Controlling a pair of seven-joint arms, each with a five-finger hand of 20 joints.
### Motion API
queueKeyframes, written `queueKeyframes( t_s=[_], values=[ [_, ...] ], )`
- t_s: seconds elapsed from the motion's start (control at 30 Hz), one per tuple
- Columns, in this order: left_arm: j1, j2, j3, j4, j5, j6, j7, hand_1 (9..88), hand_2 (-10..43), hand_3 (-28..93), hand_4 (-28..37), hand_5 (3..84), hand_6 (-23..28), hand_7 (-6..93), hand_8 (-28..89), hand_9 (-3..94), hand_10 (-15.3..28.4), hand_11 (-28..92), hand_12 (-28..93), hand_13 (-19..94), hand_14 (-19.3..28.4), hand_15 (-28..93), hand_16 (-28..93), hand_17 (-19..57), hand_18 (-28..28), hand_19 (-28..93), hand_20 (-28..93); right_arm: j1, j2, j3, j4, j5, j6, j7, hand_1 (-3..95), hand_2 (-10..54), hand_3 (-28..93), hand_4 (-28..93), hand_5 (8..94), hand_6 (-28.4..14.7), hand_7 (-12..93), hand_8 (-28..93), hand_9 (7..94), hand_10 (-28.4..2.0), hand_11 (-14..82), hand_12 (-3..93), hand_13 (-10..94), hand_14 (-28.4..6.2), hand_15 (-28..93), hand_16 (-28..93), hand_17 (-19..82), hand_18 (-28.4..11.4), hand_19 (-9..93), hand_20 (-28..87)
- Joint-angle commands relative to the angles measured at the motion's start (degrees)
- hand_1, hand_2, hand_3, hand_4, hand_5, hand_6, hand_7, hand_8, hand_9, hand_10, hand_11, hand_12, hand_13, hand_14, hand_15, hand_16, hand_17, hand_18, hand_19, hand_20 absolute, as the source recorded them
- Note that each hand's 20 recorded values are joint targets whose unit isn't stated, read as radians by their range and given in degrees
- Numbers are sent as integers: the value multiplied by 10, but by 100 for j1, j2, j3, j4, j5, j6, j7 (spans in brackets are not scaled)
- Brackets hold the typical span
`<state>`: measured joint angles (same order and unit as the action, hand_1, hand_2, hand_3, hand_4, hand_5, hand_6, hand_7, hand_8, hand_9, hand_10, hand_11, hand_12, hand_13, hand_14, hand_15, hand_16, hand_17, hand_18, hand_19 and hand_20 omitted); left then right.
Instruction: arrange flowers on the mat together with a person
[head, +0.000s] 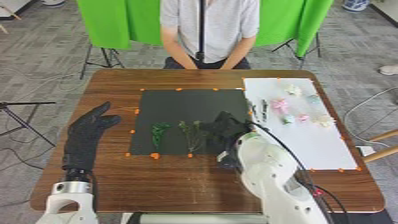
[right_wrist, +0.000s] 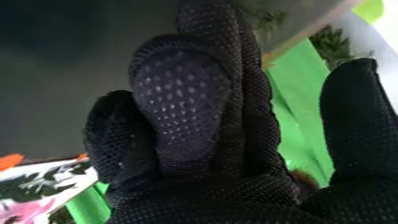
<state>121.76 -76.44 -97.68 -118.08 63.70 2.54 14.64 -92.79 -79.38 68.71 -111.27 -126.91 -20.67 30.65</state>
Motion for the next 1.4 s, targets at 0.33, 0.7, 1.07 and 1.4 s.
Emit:
queueKeyframes(
  t_s=[0.33,0.7,1.07,1.4],
  values=[
    [-47,-93,-18,101,-39,-120,-17,258,-68,660,-167,494,31,128,-50,540,158,240,166,424,185,253,28,106,131,90,213,-1590,398,2326,-1189,2713,1586,-3042,249,24,603,-121,737,-29,143,-82,865,-154,206,182,905,-78,317,224,584,-133,814,186],
    [49,-141,-17,58,-40,-143,41,256,-70,664,-166,495,31,129,-50,539,158,240,167,423,185,253,28,106,130,88,213,-3170,52,3527,-905,4696,637,-4375,144,-93,725,-202,355,-10,84,-71,364,-138,31,112,293,-135,78,132,174,-155,62,249],
    [30,-142,29,86,-17,-167,33,257,-71,665,-165,494,31,129,-50,535,158,239,167,422,185,253,28,107,131,89,214,-3272,-322,3507,-826,5722,1033,-4772,68,-95,738,-232,285,-4,60,-65,314,-131,16,100,241,-114,48,101,156,-142,15,216],
    [158,-47,-82,49,26,-11,83,258,-73,666,-164,487,31,126,-50,510,152,225,164,414,182,246,27,108,130,89,215,-3180,-530,3670,-809,5781,1105,-4859,69,-95,746,-224,297,-10,62,-68,324,-136,19,96,247,-102,55,80,162,-115,6,211]
  ],
)
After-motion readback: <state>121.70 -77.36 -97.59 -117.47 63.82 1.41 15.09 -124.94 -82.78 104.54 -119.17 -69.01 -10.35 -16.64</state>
